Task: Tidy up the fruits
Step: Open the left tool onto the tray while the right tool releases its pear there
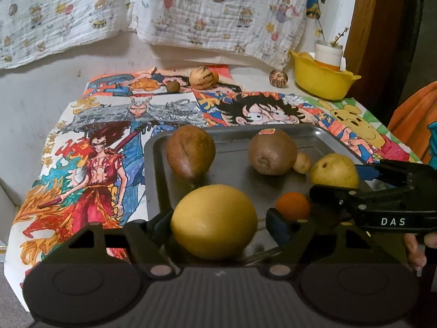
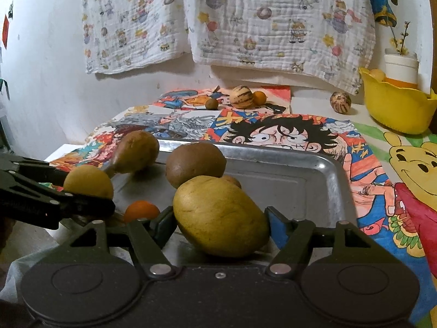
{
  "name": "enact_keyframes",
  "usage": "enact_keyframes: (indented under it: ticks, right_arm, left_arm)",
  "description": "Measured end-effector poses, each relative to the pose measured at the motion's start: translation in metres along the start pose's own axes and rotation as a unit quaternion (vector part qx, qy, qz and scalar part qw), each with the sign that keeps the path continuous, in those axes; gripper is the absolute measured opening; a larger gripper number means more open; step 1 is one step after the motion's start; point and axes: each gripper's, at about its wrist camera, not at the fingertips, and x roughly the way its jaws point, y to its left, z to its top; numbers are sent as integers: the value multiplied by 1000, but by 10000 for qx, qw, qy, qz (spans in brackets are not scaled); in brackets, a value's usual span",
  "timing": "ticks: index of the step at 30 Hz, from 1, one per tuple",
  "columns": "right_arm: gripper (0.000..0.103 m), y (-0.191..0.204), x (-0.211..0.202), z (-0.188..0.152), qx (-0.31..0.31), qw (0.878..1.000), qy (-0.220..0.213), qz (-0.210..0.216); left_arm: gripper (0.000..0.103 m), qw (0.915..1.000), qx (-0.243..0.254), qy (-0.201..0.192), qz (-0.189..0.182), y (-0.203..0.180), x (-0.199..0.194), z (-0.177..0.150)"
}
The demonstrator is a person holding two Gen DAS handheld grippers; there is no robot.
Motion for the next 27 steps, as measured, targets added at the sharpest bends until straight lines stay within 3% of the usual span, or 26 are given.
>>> enact_keyframes:
  ticks: [7,14,20,27]
  right_arm:
    - [88,3,-16,-6,166,9995,-237,141]
    - [102,18,-38,-18,-119,9986,-479,167]
    - [102,25,-46,-23,-240,9989,-376,113]
    - [102,28,-47,-27,-246,9997,-42,-18]
  left_arm:
    - [98,9998,8,-148,101,-2,-15,-10]
    - [102,9998,-96,-96,162,6,-33,-20]
    - [103,9997,84,34,218,8,-41,-30]
    - [103,9978,227,453,418,25,-36,-41]
